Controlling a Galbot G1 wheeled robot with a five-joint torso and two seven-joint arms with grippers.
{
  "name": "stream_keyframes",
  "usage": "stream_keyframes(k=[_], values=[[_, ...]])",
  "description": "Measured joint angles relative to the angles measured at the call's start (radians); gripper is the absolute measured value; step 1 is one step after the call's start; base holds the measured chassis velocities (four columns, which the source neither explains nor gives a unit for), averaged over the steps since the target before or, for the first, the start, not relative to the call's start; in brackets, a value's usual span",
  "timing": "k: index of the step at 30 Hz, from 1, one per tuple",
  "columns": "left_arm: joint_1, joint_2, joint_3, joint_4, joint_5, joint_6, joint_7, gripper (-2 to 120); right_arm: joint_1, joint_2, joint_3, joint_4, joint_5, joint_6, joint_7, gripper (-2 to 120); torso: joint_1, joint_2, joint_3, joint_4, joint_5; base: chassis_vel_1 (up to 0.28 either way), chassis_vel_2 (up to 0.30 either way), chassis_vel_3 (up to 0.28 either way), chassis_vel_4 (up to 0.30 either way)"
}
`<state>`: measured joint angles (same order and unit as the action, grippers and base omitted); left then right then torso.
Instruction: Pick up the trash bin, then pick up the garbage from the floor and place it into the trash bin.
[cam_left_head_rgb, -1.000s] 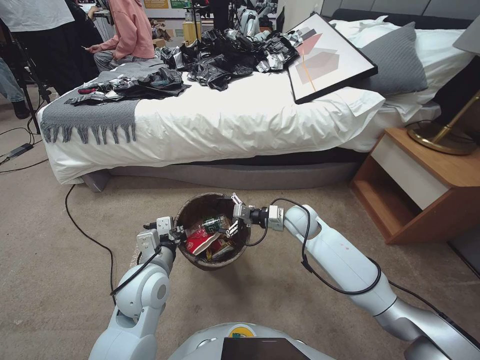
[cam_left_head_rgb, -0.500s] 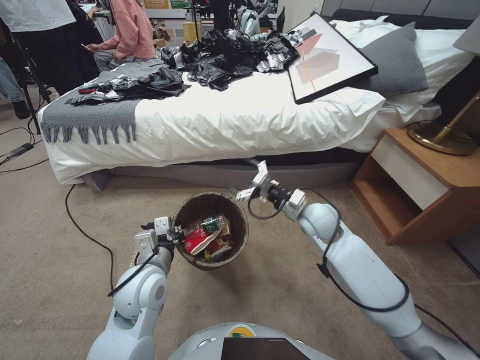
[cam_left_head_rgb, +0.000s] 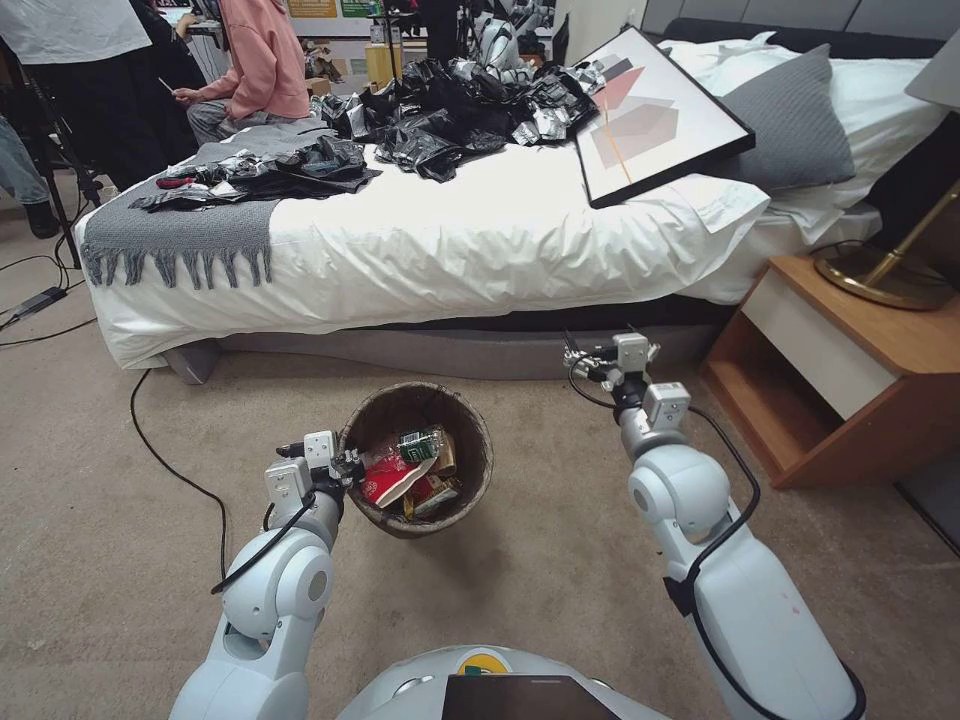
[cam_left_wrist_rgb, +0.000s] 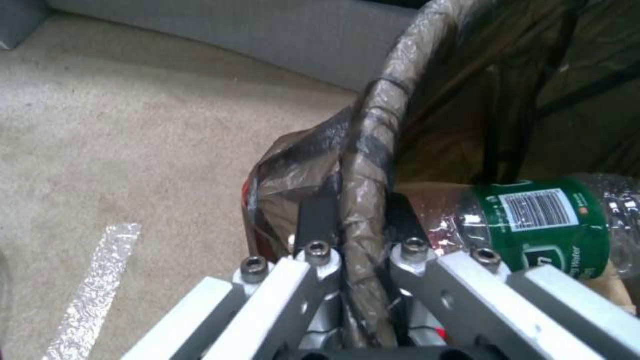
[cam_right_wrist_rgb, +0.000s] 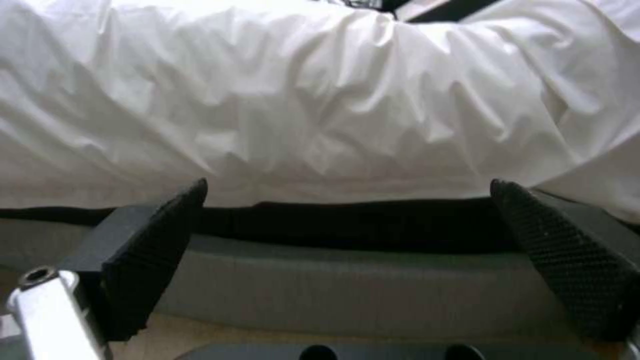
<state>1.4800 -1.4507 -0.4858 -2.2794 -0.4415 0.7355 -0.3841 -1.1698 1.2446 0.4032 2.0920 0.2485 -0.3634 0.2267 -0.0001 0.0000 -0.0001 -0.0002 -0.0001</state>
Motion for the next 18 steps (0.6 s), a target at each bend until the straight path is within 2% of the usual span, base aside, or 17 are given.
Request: stream_keyframes(k=[5,18], values=[[0.006,-0.004,0.002,-0.008,0.001,0.000,-0.002,2,-0.029,0.031,0.007,0.004,-0.021,0.008,-0.007,100,0.000,0.000,0.000,0.0002,0.0000,0.000,0.000,0.000,0.000],[0.017,-0.005,0.004,-0.022,0.001,0.000,-0.002,2,-0.051,0.041,0.015,0.005,-0.048,0.031,-0.022,100,0.000,0.000,0.000,0.0001,0.0000,0.000,0.000,0.000,0.000]])
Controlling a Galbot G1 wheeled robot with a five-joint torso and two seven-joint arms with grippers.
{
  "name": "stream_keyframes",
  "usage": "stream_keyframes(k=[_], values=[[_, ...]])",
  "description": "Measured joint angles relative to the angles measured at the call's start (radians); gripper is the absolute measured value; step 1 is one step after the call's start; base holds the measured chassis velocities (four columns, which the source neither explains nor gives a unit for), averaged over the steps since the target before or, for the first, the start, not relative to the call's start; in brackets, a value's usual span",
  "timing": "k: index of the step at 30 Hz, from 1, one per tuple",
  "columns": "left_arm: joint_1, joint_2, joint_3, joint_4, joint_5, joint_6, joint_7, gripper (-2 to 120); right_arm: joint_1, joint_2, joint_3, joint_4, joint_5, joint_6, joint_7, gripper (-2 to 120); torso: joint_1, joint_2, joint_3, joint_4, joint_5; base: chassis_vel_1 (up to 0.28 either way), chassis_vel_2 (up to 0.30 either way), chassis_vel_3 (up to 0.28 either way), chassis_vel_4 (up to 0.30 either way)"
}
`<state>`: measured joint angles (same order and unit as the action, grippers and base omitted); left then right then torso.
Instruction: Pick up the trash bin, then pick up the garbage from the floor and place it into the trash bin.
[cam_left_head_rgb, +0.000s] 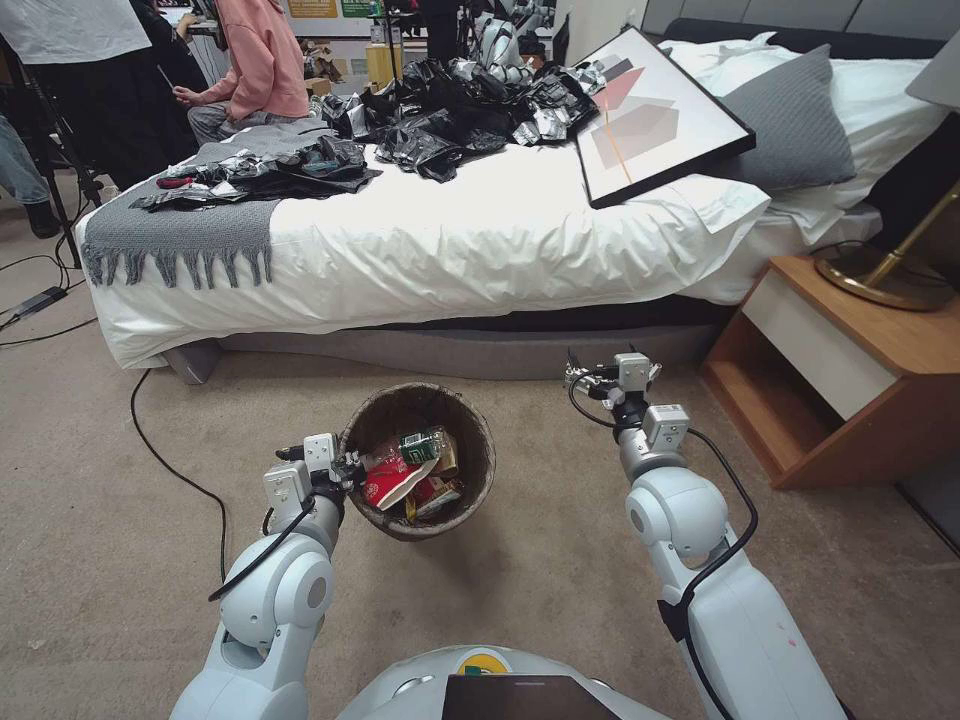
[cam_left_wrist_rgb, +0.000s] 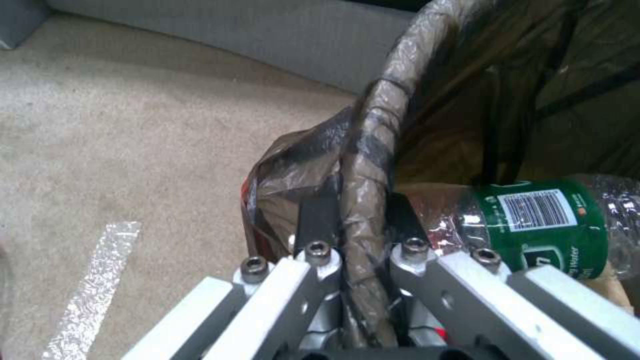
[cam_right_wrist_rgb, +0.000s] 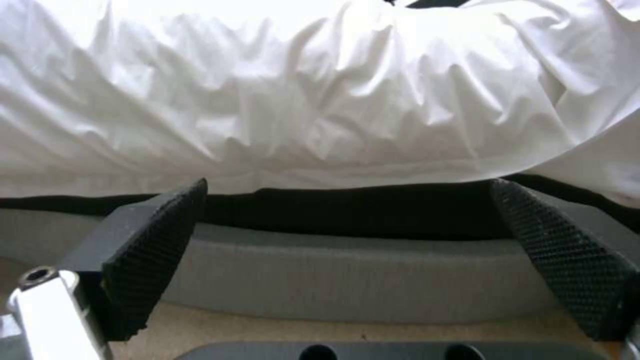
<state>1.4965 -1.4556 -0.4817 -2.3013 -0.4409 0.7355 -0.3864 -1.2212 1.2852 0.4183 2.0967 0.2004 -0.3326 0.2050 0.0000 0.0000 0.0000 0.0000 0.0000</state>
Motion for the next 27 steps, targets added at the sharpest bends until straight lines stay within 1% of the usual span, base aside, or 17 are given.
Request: stream_keyframes(k=[27], values=[[-0.005,-0.001,-0.001,0.002,-0.002,0.000,0.001,2,0.007,0.005,0.008,-0.004,0.001,-0.002,-0.016,100,0.000,0.000,0.000,0.0001,0.0000,0.004,0.005,0.003,0.006]])
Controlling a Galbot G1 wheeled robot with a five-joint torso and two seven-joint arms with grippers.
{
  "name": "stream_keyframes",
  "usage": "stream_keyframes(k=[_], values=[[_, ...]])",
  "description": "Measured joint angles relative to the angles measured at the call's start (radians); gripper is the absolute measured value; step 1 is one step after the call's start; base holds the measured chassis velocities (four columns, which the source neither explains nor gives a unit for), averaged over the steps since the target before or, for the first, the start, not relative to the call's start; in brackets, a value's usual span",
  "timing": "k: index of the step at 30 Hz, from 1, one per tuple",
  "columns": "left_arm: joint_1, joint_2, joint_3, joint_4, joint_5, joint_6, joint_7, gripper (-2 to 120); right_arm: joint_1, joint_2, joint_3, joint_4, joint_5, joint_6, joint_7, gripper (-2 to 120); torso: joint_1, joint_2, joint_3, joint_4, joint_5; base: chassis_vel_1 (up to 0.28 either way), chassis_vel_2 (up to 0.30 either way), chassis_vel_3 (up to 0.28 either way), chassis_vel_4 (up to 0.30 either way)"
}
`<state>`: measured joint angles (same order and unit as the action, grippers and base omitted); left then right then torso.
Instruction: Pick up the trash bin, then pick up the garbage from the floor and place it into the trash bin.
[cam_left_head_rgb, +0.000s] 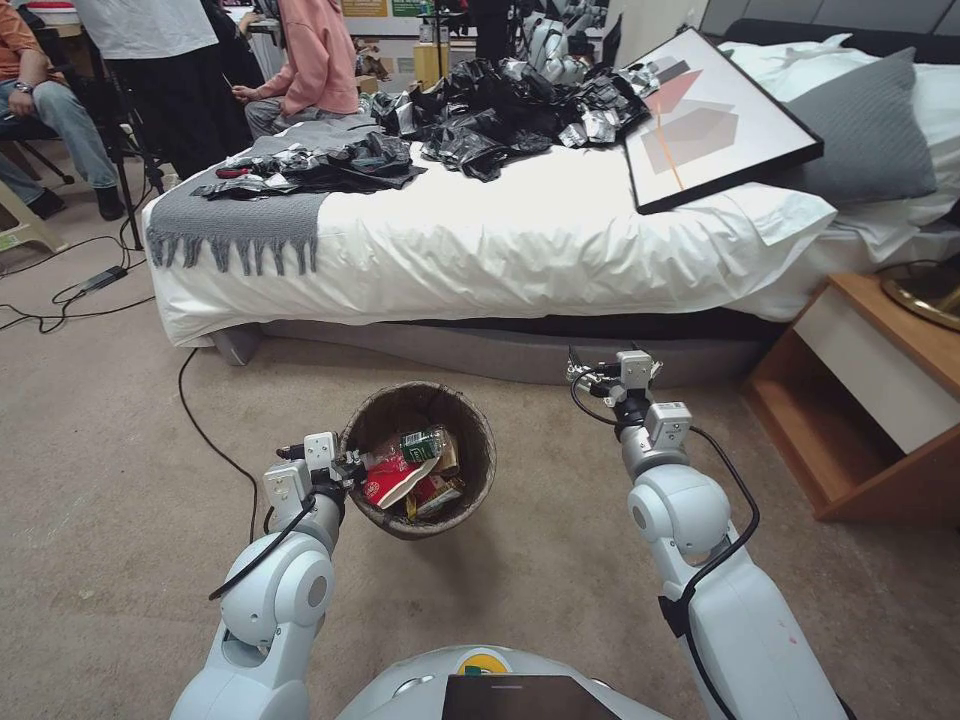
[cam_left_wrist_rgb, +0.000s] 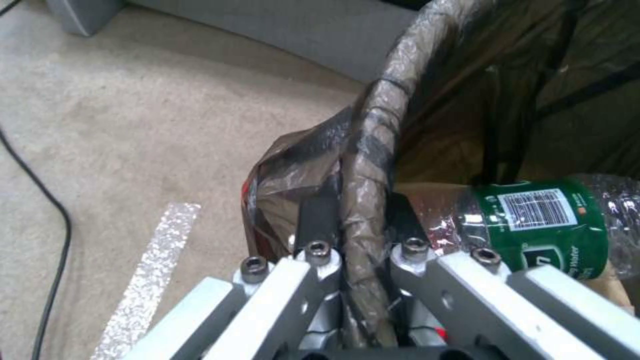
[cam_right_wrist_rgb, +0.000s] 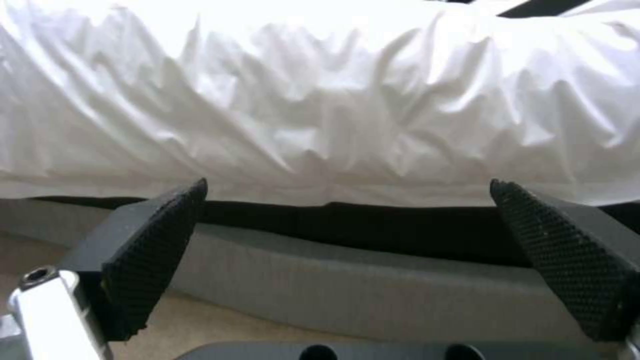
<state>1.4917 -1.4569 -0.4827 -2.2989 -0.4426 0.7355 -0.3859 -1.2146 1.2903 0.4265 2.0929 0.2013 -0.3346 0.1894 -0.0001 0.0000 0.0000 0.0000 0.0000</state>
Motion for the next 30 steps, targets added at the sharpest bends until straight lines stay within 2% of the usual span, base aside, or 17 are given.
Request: stream_keyframes(k=[13,30], values=[[-0.001,-0.002,0.000,-0.001,-0.002,0.000,0.001,2,-0.009,0.001,-0.001,0.007,0.001,-0.001,-0.003,100,0.000,0.000,0.000,-0.0001,0.0000,0.014,0.010,0.012,0.015],[-0.011,0.000,-0.002,0.005,-0.008,0.000,0.001,2,-0.002,0.013,-0.007,0.002,-0.004,-0.005,-0.005,100,0.000,0.000,0.000,-0.0001,0.0001,0.066,0.061,0.068,0.060]])
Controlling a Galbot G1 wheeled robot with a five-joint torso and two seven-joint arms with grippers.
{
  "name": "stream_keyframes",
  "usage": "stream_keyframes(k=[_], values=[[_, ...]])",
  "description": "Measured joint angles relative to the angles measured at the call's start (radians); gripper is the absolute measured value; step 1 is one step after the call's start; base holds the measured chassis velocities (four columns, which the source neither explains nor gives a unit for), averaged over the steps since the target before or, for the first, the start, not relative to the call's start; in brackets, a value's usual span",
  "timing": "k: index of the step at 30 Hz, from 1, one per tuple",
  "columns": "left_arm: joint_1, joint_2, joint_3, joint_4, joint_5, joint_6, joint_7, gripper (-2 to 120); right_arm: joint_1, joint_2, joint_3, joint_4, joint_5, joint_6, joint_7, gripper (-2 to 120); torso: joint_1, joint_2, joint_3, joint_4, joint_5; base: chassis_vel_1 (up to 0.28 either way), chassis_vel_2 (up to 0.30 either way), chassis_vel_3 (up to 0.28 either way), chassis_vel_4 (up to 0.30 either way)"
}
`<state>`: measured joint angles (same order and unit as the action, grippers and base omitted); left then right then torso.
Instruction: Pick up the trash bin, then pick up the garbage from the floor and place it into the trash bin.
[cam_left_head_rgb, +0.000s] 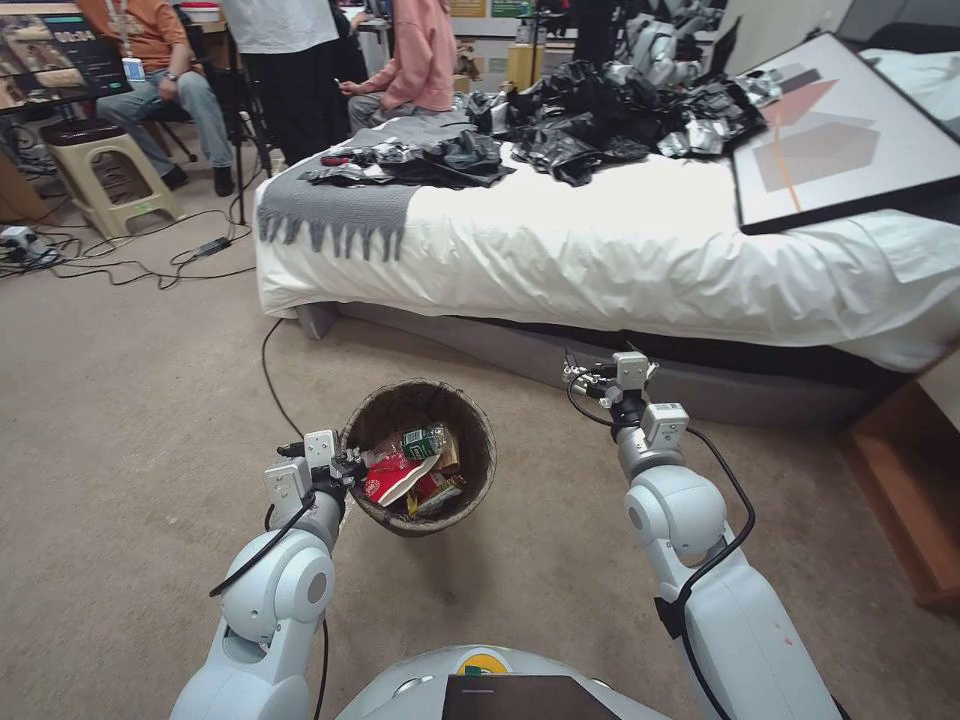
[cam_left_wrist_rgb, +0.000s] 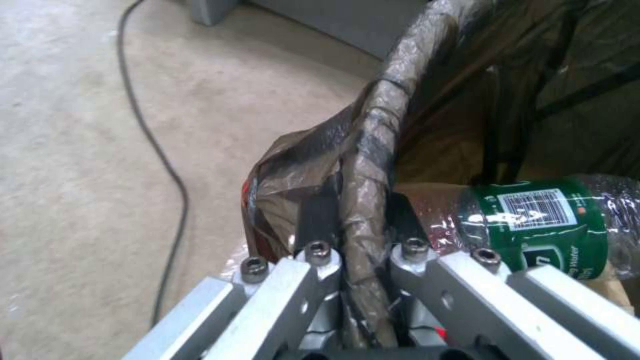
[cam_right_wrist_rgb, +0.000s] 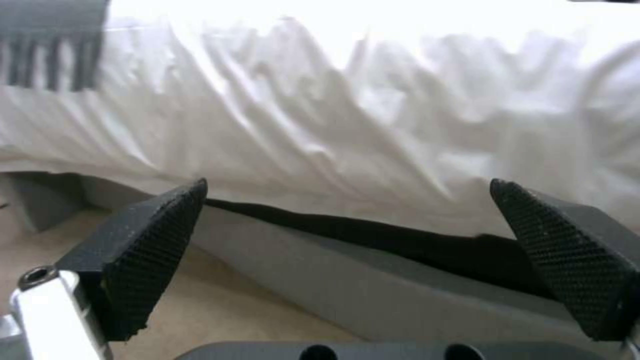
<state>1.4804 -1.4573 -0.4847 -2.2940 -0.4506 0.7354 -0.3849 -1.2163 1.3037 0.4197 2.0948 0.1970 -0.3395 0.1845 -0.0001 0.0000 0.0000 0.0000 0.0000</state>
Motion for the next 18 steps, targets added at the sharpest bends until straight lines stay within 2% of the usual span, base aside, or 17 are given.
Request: stream_keyframes(k=[18], values=[[0.000,-0.002,0.000,0.001,0.000,0.000,0.000,2,0.000,-0.001,0.001,-0.003,0.000,-0.001,-0.002,100,0.000,0.000,0.000,0.0000,0.0000,0.084,0.082,0.077,0.082]])
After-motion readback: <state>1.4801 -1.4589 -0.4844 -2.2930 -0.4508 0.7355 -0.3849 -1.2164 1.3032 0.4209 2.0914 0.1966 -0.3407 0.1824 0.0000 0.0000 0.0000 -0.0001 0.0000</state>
